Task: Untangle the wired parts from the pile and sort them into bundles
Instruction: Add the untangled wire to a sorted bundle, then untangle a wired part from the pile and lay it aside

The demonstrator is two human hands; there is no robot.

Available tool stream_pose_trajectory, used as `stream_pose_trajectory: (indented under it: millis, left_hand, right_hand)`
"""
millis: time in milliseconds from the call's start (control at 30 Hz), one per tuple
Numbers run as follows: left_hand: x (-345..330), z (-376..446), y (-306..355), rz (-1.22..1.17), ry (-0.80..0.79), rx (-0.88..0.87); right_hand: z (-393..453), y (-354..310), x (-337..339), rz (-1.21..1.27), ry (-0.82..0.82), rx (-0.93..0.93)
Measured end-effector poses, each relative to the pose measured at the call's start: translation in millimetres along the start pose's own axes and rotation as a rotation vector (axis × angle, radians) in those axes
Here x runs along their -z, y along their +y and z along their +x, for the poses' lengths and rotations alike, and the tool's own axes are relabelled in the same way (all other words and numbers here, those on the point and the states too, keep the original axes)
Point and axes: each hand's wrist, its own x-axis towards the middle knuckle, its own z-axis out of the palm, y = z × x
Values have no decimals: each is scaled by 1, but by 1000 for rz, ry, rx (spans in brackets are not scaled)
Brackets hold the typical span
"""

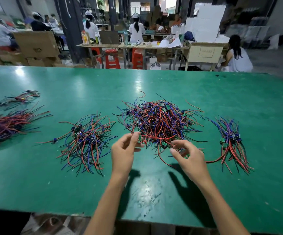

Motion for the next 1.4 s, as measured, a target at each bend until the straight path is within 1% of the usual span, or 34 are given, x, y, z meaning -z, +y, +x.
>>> stream_pose_trajectory:
  millis: [100,133,200,233,267,333,367,433,467,500,533,567,600,633,667,700,733,800,867,933,1033,1100,1133,1167,1233,1300,1367,1400]
  left_hand:
    - [50,41,4,214,168,-20]
    - [66,51,1,347,212,3]
    - [94,63,-9,678,261,90]
    - [103,63,-13,803,265,144]
    - [109,61,-15,879,268,186]
    - [107,51,-16,899,313,211]
    - [101,45,-16,876,351,187]
    - [83,29,-14,867,394,61]
    - [72,19,-14,880,362,-30]
    - [60,9,-14,896,276,-139]
    - [49,-1,-13,917,142,-259]
    - [37,-9,-15,940,-26,-370]
    - [27,-17,-17,948,-205,-440]
    - [16,-23,-19,938,-353,-458]
    - [7,-27,-21,920,-447,-456]
    - [0,-30,-23,906,-485,-461]
    - [-5,-32,-24,900,-485,-476]
    - [-9,-31,-23,881,-419,-505]
    - [0,-22,-19,839,-270,-497]
    - [18,-5,-11,788,-86,-464]
    - [55,25,2,731,162,-338]
    - [84,41,6,792,300,-229]
    - [98,48,7,849,341,-153]
    - [109,53,7,905,346,-68]
    - [119,56,8,984,283,52]
    - [112,49,7,985,218,38]
    - [95,35,5,938,149,-41]
    - [86,27,2,894,85,-66]
  right_hand:
    - [-9,16,-9,-252,-224,-11]
    - [-13,22,-13,-277,-235,-9]
    - [-19,27,-21,-268,-135,6]
    - [-20,28,-23,-286,-83,24]
    - [-21,29,-25,-332,-45,48]
    - [-23,29,-27,-427,-16,98]
    - [-23,29,-27,-464,-11,122]
    - [-25,29,-25,-512,24,183]
    - [-26,27,-24,-509,61,219]
    - [-26,27,-23,-491,99,259]
    - [-27,26,-22,-467,131,304]
    - [-28,25,-22,-441,150,357]
    - [-29,25,-21,-418,160,402]
    - [-31,25,-20,-401,167,436]
    - [-32,25,-19,-391,173,457]
    - [-33,25,-19,-386,180,470]
    - [-35,25,-18,-384,187,477]
    - [-37,24,-18,-372,222,475]
    - [-37,24,-18,-314,282,439]
    - [-35,25,-17,-271,330,361]
    - [-30,29,-17,-294,242,194]
    - [-24,29,-18,-318,188,97]
    - [-19,27,-20,-338,167,60]
    - [-13,25,-24,-364,144,29]
    - [1,19,-33,-401,92,-29]
    - [14,14,-45,-457,43,-87]
    - [23,13,-55,-553,10,-127]
    - [24,13,-57,-565,18,-133]
